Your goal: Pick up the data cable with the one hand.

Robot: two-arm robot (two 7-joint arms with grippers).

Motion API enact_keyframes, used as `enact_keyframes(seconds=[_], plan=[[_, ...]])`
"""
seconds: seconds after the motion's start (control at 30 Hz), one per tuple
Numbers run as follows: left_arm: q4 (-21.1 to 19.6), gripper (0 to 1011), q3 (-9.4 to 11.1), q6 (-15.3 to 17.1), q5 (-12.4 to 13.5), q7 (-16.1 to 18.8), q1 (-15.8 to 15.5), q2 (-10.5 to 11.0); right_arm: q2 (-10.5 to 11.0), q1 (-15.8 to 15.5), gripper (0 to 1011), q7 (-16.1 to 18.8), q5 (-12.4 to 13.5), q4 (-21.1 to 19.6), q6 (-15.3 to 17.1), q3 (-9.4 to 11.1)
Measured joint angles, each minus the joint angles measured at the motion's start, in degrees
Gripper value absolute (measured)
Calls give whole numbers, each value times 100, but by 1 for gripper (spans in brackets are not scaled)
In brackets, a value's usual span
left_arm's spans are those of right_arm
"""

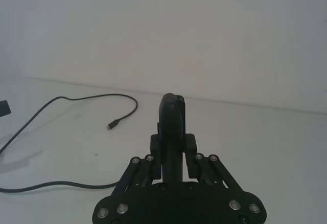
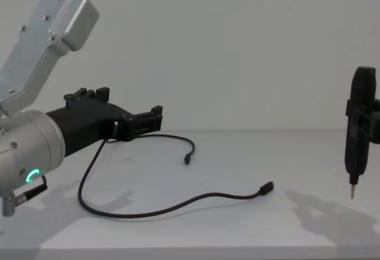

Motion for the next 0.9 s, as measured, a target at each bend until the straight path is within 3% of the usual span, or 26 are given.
enact_keyframes(seconds=[0.9], plan=[[0, 1001, 0, 0, 0, 0, 0, 0, 0, 0, 269, 0, 0, 0, 0, 0]])
